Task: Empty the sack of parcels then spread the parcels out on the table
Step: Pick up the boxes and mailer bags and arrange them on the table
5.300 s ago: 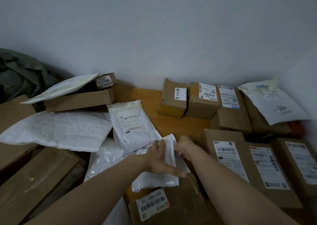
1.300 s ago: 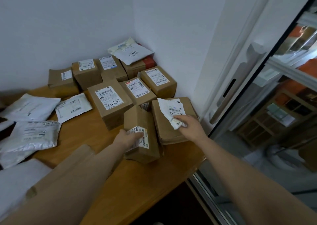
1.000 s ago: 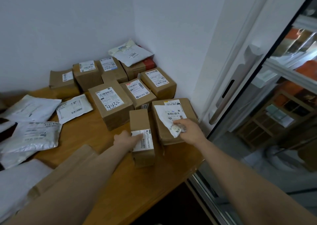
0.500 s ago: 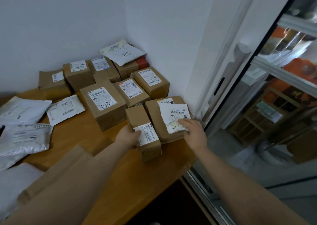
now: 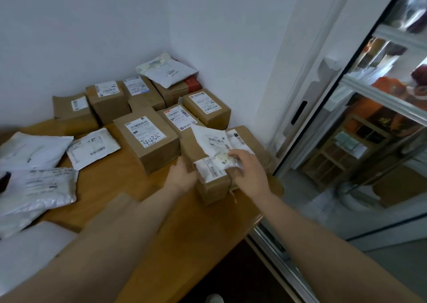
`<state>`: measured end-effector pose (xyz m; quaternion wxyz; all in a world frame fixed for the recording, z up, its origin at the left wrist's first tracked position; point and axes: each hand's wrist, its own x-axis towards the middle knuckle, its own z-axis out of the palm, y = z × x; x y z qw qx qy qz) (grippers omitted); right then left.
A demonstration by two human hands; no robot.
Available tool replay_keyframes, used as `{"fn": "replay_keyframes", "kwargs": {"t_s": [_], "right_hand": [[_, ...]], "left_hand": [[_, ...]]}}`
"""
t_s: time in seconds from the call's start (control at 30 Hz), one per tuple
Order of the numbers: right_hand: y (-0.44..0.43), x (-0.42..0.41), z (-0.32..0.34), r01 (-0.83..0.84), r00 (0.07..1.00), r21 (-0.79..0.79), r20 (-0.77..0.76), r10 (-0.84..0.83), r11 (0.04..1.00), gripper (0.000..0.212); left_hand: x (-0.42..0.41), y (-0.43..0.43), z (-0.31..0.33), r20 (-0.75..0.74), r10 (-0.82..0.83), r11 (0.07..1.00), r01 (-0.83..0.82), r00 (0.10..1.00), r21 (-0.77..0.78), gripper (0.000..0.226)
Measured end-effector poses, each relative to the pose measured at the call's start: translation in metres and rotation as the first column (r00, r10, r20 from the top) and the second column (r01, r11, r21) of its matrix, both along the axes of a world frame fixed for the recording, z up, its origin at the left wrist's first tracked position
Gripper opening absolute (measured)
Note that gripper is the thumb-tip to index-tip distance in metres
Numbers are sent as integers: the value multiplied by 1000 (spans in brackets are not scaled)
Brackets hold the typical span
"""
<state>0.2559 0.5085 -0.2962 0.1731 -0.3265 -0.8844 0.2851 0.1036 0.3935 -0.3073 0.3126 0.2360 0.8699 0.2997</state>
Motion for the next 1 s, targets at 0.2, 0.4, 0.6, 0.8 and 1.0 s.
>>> {"fn": "replay_keyframes", "kwargs": {"t_s": [0.2, 0.4, 0.6, 0.8, 1.0], "right_hand": [[-62, -61, 0, -257, 959, 77, 141, 245, 963, 36], [-105, -80, -17, -399, 852, 63, 393, 345, 915, 34], [-118, -72, -40, -383, 776, 37, 556, 299, 923, 34], [-124, -64, -50, -440, 582, -49, 745, 326, 897, 40], [-129, -61, -62, -422, 455, -410, 676, 580, 809, 32]], "left_hand": [[-48, -82, 20, -142, -179, 882, 95, 974, -462, 104], [-66, -149, 24, 136, -84, 850, 142, 987, -507, 150], [-34, -172, 7, 9, -337, 789, 288, 941, -543, 150], [-110, -170, 33, 77, 191, 946, -163, 978, -281, 149], [-113, -143, 49, 480, 284, 949, -313, 830, -19, 81]]}}
